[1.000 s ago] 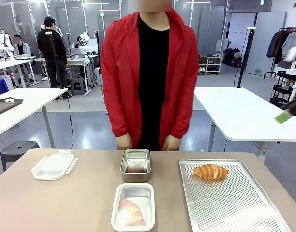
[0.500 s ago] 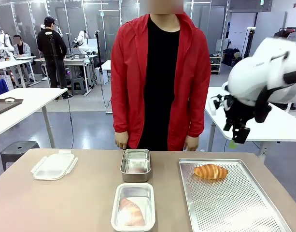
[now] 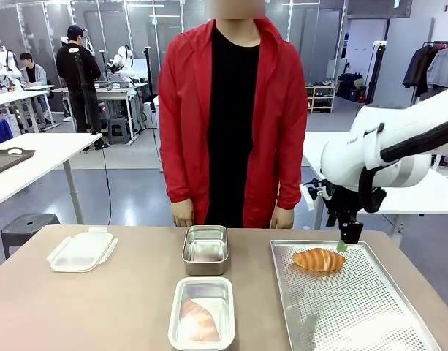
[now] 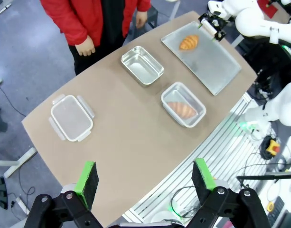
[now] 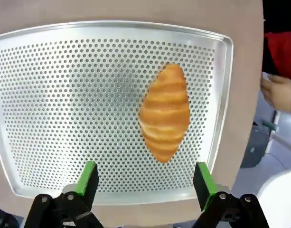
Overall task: Place the bread into the airtight container.
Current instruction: Pick up a Butter Roll and place it into an empty Airtight Container.
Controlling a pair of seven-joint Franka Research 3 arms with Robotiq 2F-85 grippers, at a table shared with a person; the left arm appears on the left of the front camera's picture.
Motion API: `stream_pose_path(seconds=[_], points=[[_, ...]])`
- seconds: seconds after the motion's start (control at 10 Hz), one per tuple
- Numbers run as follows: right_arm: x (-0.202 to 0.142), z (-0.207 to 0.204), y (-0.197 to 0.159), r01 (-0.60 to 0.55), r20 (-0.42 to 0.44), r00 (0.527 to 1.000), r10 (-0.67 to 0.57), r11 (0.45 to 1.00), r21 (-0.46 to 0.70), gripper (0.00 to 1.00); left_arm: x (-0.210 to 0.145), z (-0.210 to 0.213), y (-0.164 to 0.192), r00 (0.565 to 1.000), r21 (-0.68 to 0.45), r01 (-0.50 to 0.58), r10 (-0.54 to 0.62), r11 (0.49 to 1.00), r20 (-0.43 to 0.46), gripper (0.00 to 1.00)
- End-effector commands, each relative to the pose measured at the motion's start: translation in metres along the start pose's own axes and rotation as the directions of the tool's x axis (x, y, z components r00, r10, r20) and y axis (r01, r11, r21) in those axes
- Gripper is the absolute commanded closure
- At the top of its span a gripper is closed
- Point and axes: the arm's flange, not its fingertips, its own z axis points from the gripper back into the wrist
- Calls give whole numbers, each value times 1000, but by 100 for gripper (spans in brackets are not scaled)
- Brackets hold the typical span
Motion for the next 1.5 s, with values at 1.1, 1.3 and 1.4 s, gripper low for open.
stream_pose_path(seconds=[1.1,1.3,1.4], points=[[14,-64,-10,-7,15,1000,6,999,38,0,0,2,-2,1000,-5,10,-10,1000,-3,0],[15,-67,-12,-2,24,1000,1,999,35,0,0,2,-2,1000,-5,10,-10,1000,-3,0],[6,-66,-22,61,8,998,-60,997,-57,0,0,2,-2,1000,-5,10,-10,1000,-3,0]])
